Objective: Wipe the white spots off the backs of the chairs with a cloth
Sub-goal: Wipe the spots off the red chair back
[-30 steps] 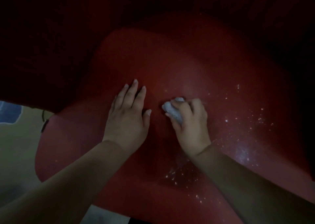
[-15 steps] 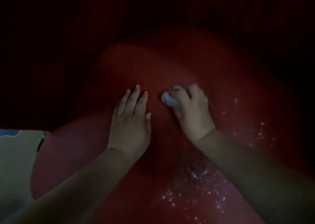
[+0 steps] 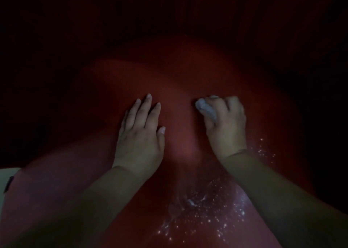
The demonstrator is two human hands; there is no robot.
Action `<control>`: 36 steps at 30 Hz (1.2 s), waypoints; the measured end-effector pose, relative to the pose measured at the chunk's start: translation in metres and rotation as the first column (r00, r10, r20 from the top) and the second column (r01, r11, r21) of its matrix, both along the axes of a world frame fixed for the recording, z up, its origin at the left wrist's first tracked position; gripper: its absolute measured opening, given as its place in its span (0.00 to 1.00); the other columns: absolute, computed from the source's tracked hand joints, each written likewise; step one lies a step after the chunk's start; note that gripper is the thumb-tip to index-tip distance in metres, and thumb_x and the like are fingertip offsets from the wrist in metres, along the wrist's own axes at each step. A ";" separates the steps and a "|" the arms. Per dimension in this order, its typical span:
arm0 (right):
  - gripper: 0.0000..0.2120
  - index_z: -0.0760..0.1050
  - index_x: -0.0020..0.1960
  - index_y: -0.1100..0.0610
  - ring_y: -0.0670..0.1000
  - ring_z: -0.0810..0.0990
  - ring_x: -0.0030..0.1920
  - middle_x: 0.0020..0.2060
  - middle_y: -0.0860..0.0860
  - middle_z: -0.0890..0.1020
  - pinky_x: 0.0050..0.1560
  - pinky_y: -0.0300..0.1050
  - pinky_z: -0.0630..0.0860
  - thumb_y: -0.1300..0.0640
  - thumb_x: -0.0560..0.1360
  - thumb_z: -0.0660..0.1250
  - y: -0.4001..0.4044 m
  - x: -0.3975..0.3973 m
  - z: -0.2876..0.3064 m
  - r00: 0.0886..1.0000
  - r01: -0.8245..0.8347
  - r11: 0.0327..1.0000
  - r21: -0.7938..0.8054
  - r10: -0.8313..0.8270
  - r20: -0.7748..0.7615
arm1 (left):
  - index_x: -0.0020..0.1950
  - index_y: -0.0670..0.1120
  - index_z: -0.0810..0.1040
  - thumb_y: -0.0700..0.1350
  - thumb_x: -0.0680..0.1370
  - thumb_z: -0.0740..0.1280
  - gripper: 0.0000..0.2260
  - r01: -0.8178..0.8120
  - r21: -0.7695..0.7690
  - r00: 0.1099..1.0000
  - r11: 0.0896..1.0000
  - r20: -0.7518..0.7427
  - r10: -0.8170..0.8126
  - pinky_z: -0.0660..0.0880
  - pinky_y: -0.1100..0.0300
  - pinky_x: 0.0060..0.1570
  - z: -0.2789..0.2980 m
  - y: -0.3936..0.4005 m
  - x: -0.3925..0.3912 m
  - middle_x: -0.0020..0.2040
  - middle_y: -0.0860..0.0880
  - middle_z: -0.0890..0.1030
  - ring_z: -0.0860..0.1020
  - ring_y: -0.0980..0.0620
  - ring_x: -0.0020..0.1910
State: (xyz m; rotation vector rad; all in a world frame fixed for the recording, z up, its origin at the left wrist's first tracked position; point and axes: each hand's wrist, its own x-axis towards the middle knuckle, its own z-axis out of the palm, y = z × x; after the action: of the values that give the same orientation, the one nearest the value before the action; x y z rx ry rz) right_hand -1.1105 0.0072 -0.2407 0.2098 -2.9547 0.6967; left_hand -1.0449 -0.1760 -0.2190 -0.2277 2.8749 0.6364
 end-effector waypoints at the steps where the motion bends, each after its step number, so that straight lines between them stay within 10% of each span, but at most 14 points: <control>1: 0.12 0.80 0.56 0.58 0.61 0.76 0.46 0.46 0.59 0.76 0.49 0.56 0.75 0.55 0.74 0.71 0.006 0.004 0.001 0.995 0.098 0.995 -0.021 -0.098 -0.003 | 0.76 0.49 0.59 0.52 0.79 0.55 0.25 0.010 -0.003 1.000 1.000 0.003 -0.010 0.48 0.52 0.74 0.000 0.002 -0.001 0.79 0.52 0.52 0.46 0.53 0.77; 8: 0.11 0.80 0.54 0.54 0.59 0.75 0.43 0.44 0.55 0.75 0.42 0.50 0.73 0.54 0.72 0.70 0.007 0.036 0.005 0.972 -0.230 0.973 0.018 0.228 0.052 | 0.76 0.48 0.61 0.50 0.79 0.59 0.25 0.076 -0.022 0.997 0.997 0.004 -0.076 0.45 0.55 0.74 0.003 0.020 -0.006 0.78 0.51 0.54 0.48 0.52 0.77; 14: 0.12 0.81 0.56 0.55 0.58 0.76 0.46 0.46 0.56 0.76 0.49 0.56 0.76 0.55 0.73 0.72 0.037 0.024 0.002 0.977 0.214 0.974 -0.072 -0.215 0.002 | 0.76 0.48 0.60 0.50 0.79 0.58 0.25 0.079 -0.042 0.997 0.996 0.000 -0.079 0.42 0.53 0.74 0.000 0.031 -0.010 0.79 0.51 0.52 0.47 0.53 0.77; 20: 0.14 0.80 0.57 0.53 0.57 0.74 0.45 0.45 0.54 0.75 0.43 0.51 0.73 0.51 0.74 0.65 0.032 0.043 0.006 0.995 -0.096 0.995 -0.003 0.096 0.032 | 0.76 0.47 0.61 0.50 0.79 0.58 0.25 0.117 -0.057 0.993 0.991 0.006 -0.117 0.43 0.52 0.75 0.003 0.038 -0.013 0.79 0.51 0.53 0.48 0.52 0.77; 26: 0.15 0.80 0.58 0.55 0.56 0.76 0.49 0.49 0.56 0.76 0.53 0.55 0.75 0.58 0.71 0.73 0.063 0.035 0.001 0.947 0.322 0.943 -0.079 -0.320 0.041 | 0.77 0.49 0.58 0.50 0.80 0.56 0.25 0.136 -0.060 0.990 0.989 0.027 -0.135 0.41 0.53 0.75 0.002 0.034 -0.011 0.79 0.52 0.50 0.44 0.54 0.77; 31: 0.15 0.81 0.57 0.52 0.57 0.75 0.46 0.47 0.54 0.77 0.46 0.53 0.74 0.57 0.71 0.73 0.062 0.065 0.007 0.994 -0.062 0.998 -0.026 0.064 0.090 | 0.77 0.50 0.59 0.51 0.79 0.58 0.26 0.165 -0.074 0.986 0.984 0.041 -0.162 0.44 0.50 0.75 0.003 0.033 -0.010 0.79 0.51 0.51 0.46 0.52 0.77; 36: 0.15 0.80 0.58 0.56 0.58 0.76 0.50 0.49 0.56 0.77 0.52 0.59 0.75 0.59 0.72 0.72 0.100 0.045 0.003 0.945 0.322 0.944 -0.066 -0.317 0.076 | 0.76 0.52 0.61 0.52 0.78 0.61 0.26 0.191 -0.109 0.981 0.975 0.054 -0.186 0.47 0.47 0.75 -0.001 0.030 -0.011 0.79 0.50 0.51 0.48 0.49 0.77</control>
State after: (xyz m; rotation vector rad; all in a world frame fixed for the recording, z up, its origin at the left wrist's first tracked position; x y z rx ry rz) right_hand -1.0656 0.1076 -0.2377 -0.2995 -2.9095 0.7795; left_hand -1.0563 -0.1461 -0.2202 0.0168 2.8478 0.4280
